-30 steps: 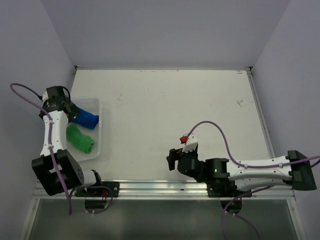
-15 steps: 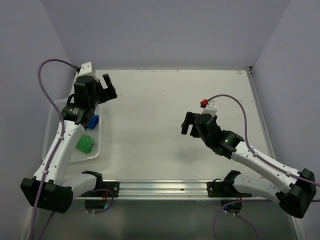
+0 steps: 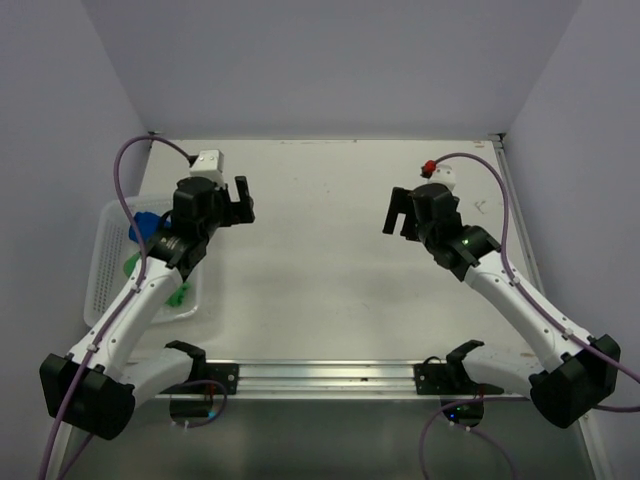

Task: Roll the towels
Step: Place the rolled towel into the container

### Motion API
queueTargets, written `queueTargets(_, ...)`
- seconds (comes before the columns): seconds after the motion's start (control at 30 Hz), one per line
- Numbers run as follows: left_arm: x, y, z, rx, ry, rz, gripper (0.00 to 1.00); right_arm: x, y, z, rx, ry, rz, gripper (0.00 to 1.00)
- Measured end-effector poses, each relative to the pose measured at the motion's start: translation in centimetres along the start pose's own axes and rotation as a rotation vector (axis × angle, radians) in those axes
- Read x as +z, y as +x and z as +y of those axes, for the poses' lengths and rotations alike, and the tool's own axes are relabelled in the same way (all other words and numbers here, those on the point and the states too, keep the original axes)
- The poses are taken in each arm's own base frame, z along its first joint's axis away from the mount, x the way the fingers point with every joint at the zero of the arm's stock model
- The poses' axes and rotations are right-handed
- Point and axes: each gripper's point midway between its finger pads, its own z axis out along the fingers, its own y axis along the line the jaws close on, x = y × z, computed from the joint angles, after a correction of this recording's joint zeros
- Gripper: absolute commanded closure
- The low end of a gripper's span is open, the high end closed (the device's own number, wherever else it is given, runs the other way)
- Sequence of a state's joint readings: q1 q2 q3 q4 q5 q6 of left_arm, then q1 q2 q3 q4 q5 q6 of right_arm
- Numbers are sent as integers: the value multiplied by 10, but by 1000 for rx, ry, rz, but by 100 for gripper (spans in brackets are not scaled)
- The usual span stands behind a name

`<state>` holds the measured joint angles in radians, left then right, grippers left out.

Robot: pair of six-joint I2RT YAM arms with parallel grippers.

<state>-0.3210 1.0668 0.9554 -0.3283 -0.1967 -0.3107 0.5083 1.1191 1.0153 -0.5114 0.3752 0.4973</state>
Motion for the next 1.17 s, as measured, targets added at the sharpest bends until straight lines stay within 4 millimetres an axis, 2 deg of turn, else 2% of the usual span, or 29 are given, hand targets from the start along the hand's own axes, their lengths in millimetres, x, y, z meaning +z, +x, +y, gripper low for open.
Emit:
queueTargets(0.43, 6, 1, -3, 19, 14, -2, 0, 9, -4, -19, -76, 118, -13, 1)
queueTargets(0.97, 10, 3, 6, 47, -31, 3, 0, 32, 14, -28, -110, 187, 51, 1)
queueTargets(1.17, 13, 5, 9, 51, -53, 8, 0, 32, 14, -28, -110, 187, 52, 1)
